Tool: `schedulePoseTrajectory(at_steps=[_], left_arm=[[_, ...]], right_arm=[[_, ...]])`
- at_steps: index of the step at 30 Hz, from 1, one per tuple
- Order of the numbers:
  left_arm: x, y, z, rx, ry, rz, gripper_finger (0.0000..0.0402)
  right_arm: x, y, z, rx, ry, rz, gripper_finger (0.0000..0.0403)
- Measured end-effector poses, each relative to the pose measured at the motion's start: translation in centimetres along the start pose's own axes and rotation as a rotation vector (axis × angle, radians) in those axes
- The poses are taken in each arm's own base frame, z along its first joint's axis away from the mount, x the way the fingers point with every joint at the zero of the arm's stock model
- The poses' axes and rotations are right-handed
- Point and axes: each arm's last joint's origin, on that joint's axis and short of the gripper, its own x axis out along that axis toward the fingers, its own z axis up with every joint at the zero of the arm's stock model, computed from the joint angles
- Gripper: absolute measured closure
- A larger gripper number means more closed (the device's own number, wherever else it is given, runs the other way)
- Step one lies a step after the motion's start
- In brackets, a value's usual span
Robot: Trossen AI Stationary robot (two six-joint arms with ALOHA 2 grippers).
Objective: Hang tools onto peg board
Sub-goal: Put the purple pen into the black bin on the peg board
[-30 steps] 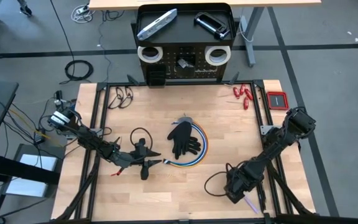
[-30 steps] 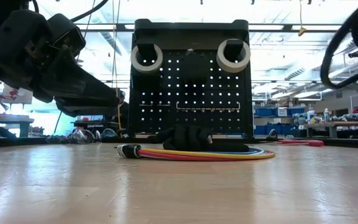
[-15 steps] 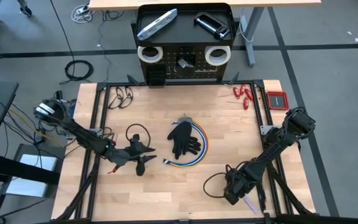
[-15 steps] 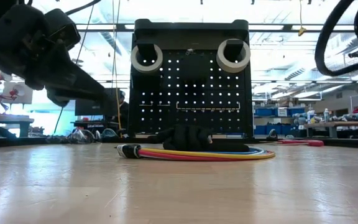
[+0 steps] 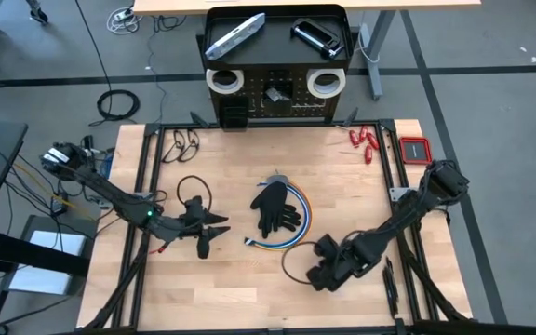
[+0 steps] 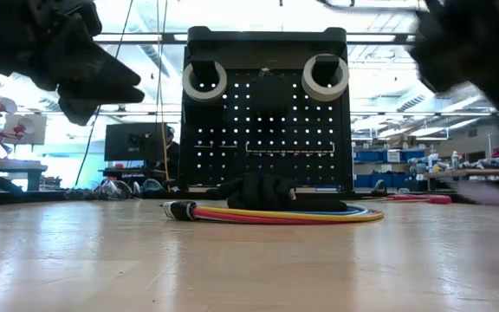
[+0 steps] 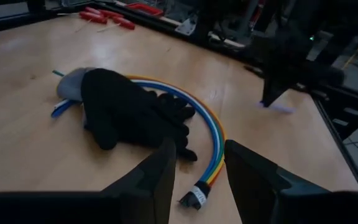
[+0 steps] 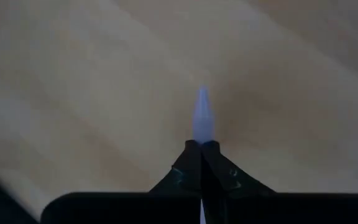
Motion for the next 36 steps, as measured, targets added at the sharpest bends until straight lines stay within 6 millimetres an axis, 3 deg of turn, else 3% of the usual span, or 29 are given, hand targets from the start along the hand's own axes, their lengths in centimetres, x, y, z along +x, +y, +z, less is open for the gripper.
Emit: schedulePoseTrajectory(at_steps=[9,14,17,21,27,32,36], left_arm=[[0.0,-0.2,0.3,0.003,-0.022,-0.011,0.0257],[0.0,-0.1,0.1,0.013,-0.009,-0.017,0.0257],[0.0,-0.1,0.1,0.028,-0.008,-0.020,0.0257],[0.0,-0.2,0.1,0.037,0.002,-0.037,0.0257],[0.0,-0.1,0.0,0.047,0.012,-0.028,0.0257],[0.0,0.0,-0.1,0.059,0.018,-0.024,0.0257],[0.1,0.0,-0.2,0.068,0.028,-0.017,0.0257]], right_arm=[[-1.8,2.9,5.2,-0.159,-0.237,0.065,0.0400],[-2.3,3.6,6.4,-0.273,-0.271,0.080,0.0392],[-2.1,3.9,5.0,-0.336,-0.299,0.074,0.0369],[-0.2,4.3,1.6,-0.348,-0.417,0.052,0.0330],[5.6,3.5,-2.5,-0.330,-0.499,-0.019,0.0259],[6.7,2.4,-2.5,-0.259,-0.563,-0.095,0.0226],[5.4,2.8,-2.2,-0.308,-0.598,-0.084,0.0223]])
